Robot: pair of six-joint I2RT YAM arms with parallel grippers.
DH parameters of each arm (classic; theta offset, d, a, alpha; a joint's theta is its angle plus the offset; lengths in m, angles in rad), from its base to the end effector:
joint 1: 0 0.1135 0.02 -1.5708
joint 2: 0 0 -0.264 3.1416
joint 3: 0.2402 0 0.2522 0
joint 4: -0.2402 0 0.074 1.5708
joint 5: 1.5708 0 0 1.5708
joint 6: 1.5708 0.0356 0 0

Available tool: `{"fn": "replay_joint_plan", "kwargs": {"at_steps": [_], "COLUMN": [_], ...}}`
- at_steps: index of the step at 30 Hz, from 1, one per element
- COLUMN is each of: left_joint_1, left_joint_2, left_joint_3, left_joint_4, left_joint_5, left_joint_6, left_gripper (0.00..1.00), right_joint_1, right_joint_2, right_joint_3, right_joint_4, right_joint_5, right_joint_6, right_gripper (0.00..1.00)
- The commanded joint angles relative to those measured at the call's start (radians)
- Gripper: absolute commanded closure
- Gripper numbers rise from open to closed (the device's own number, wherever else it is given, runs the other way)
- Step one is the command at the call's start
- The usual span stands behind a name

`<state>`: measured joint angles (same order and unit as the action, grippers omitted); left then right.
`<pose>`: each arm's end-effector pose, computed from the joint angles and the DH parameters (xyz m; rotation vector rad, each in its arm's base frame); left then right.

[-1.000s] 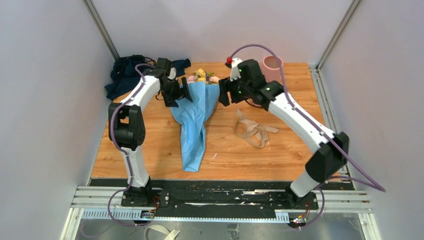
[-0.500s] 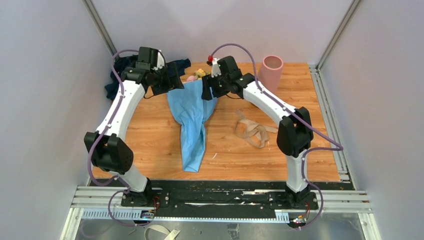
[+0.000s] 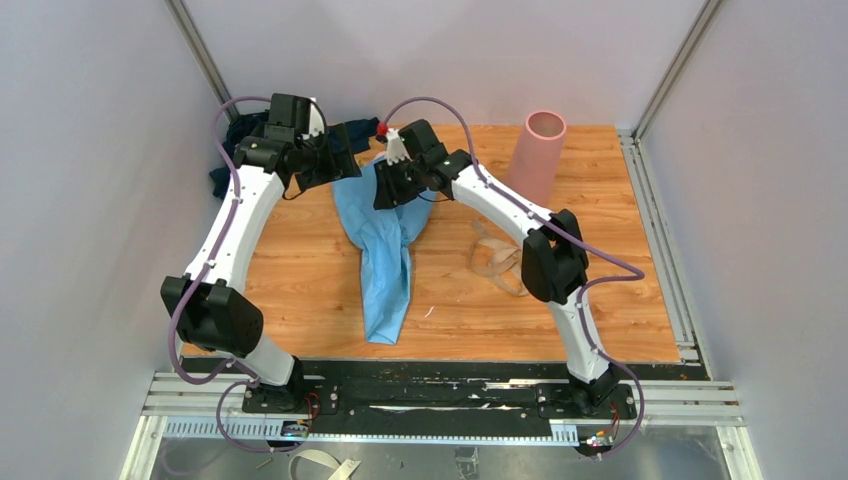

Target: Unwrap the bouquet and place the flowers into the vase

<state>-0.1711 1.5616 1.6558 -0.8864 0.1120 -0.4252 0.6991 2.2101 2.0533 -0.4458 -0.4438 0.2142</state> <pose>0.3271 -0.0606 0.3824 -0.2489 2.3838 -0.4172 0.3853 0.3439 0.2862 -0.8055 2.1366 0.9849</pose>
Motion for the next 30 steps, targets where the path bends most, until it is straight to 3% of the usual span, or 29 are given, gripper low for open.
{"fn": "replay_joint_plan", "kwargs": {"at_steps": [1, 10, 14, 18, 23, 30], "left_joint_1": [-0.005, 0.004, 0.073, 0.081, 0.073, -0.034], "left_joint_2": [-0.024, -0.027, -0.009, -0.018, 0.029, 0.017], "left_joint_3": [0.006, 0.065, 0.118, 0.150, 0.157, 0.150], "left_joint_4": [-0.018, -0.040, -0.083, -0.083, -0.106, -0.116], "left_joint_5": [-0.024, -0.063, 0.006, -0.036, 0.008, -0.137], "left_joint_6": [0.020, -0.005, -0.050, -0.014, -0.015, 0.003], "left_gripper": [0.11, 0.11, 0.11, 0.11, 0.11, 0.12], "right_joint_1": [0.029, 0.101, 0.129, 0.128, 0.080, -0.090], "right_joint_2": [0.009, 0.091, 0.139, 0.152, -0.005, -0.353], "right_joint_3": [0.106, 0.227, 0.318, 0.335, 0.190, -0.201], "right_joint_4": [-0.022, 0.003, -0.042, -0.040, -0.041, -0.040], "right_joint_5": [-0.068, -0.233, -0.249, -0.252, -0.115, 0.170], "right_joint_6": [0.026, 0.123, 0.097, 0.104, 0.048, 0.020], "right_gripper": [0.62, 0.63, 0.62, 0.62, 0.63, 0.60]}}
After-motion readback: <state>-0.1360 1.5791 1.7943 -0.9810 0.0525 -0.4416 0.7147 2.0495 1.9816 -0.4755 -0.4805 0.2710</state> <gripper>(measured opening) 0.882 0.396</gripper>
